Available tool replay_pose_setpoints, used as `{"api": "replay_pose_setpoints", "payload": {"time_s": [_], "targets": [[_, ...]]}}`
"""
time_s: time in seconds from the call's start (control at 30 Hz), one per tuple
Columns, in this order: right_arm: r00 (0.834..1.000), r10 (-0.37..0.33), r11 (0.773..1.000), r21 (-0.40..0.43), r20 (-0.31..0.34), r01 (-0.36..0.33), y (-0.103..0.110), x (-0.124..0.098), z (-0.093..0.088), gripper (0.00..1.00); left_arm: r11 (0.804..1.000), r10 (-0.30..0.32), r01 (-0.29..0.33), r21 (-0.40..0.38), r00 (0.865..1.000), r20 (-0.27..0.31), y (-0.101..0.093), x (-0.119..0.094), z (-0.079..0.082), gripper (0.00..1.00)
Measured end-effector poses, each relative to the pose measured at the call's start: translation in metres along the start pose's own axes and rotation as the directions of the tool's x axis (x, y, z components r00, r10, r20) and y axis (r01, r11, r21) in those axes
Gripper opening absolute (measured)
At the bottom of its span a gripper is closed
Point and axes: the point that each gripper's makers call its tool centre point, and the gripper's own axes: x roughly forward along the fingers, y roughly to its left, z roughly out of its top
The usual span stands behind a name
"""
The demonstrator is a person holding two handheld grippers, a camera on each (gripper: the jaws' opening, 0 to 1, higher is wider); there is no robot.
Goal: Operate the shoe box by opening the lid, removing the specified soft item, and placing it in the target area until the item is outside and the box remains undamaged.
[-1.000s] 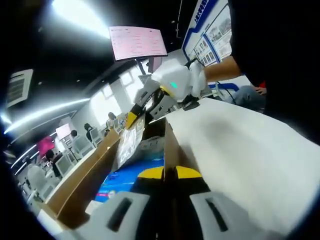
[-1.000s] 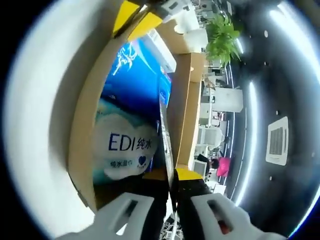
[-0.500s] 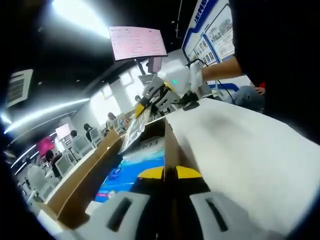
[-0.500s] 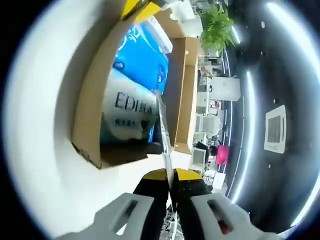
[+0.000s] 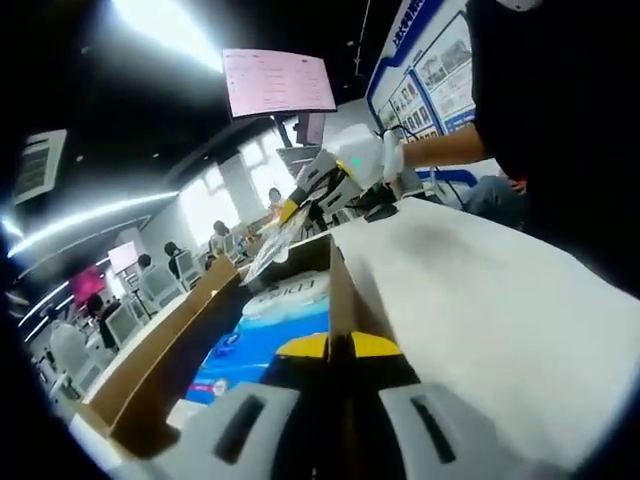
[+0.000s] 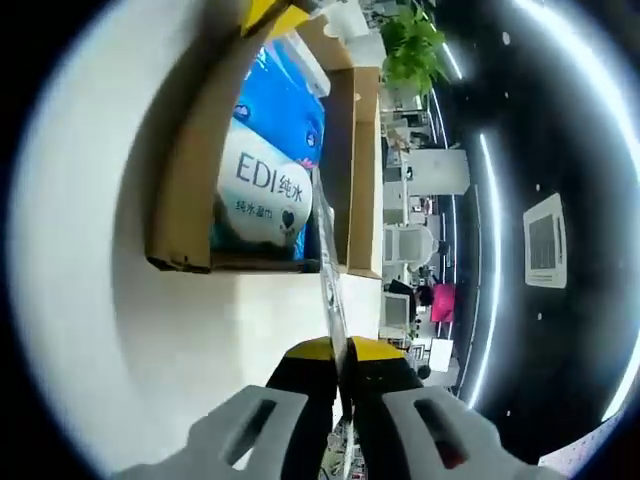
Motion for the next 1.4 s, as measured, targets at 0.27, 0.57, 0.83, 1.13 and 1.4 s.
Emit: {"api": "replay_pose_setpoints", "payload": {"time_s": [0.27, 0.57, 0.83, 1.13, 1.4], "targets": [[1.0, -0.02, 0.999, 0.045, 0.013, 0.02, 0.005, -0.002, -0.021, 0.02, 1.0, -0.004, 0.003, -0.018, 1.0, -0.003, -0.001, 0.0, -0.001, 0.05], [0.999, -0.044, 0.995, 0.088, 0.025, 0.041, 0.012, -0.005, -0.043, 0.02, 0.999, 0.0, -0.001, -0.039, 1.0, -0.009, 0.0, -0.001, -0.002, 0.05], [0.999, -0.043, 0.995, 0.088, 0.011, 0.042, 0.018, -0.004, -0.055, 0.02, 0.999, 0.005, -0.006, -0.054, 1.0, -0.015, 0.0, -0.001, -0.002, 0.05], [1.0, -0.02, 0.996, 0.093, 0.003, 0.019, 0.037, 0.004, -0.067, 0.02, 0.998, 0.005, -0.006, -0.056, 1.0, -0.018, -0.001, -0.001, -0.002, 0.05], [1.0, 0.026, 0.995, 0.094, 0.011, -0.027, 0.056, 0.016, -0.071, 0.02, 0.998, 0.006, -0.007, -0.055, 1.0, -0.02, -0.001, -0.001, -0.001, 0.05]]}}
